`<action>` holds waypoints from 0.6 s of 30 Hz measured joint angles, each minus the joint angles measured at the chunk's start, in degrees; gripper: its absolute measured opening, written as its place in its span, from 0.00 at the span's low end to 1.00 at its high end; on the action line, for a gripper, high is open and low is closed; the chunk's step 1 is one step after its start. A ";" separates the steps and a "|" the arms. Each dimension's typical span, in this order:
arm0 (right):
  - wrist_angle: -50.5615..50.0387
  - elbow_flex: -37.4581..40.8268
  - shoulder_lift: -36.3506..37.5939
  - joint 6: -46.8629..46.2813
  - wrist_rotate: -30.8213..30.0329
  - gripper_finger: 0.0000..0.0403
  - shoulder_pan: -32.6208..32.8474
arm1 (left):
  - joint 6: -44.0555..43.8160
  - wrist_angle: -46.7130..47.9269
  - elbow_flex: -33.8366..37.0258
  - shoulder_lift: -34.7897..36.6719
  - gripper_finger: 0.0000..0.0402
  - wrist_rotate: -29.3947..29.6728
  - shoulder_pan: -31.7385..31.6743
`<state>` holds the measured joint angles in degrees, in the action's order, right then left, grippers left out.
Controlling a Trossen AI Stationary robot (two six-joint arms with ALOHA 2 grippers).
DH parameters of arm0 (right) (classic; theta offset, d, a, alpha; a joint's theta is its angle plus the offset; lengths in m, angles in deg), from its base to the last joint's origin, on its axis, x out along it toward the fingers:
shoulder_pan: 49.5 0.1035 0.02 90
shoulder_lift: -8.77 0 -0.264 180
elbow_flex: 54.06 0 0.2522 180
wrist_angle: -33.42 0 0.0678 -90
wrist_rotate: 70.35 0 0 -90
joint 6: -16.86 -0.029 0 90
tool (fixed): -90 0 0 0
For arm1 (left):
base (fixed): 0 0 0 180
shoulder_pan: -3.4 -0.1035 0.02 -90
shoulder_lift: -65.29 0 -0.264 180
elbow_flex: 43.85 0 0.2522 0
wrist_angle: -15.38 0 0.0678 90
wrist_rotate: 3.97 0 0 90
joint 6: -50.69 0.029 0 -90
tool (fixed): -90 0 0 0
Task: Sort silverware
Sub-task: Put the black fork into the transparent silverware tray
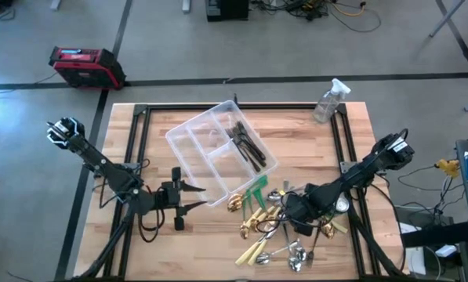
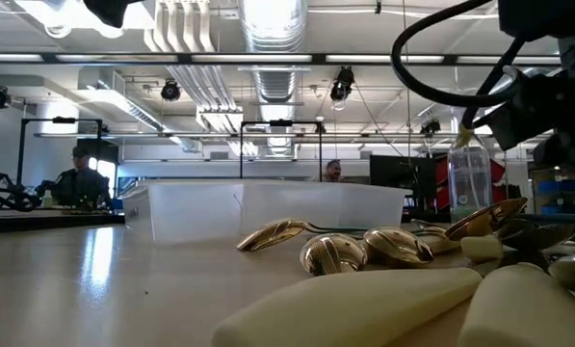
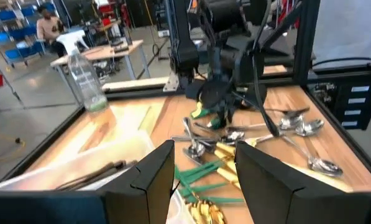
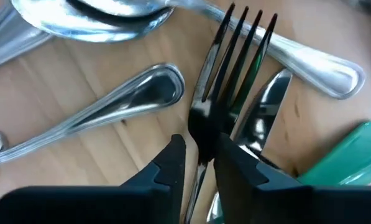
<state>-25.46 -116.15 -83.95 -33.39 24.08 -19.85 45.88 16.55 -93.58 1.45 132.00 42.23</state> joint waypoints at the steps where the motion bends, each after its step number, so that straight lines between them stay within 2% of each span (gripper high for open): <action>1: -0.59 -0.26 0.59 0.24 0.00 0.14 -0.07 | -0.13 0.10 0.01 -0.10 0.39 0.01 -0.01; 7: -3.59 -1.37 4.60 -0.26 -0.44 0.14 -0.05 | 0.20 0.05 0.07 -0.07 0.39 0.01 -0.02; 12: -4.82 -0.71 4.88 -0.76 1.00 0.21 -0.05 | 0.61 -0.16 0.09 -0.04 0.39 0.03 -0.02; 18: -3.37 -0.24 1.36 0.70 2.49 0.30 0.10 | 0.16 -0.21 0.09 -0.04 0.39 0.03 -0.02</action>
<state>-28.83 -116.39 -82.59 -32.69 26.58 -19.75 46.04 16.34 -93.49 1.41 132.03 42.21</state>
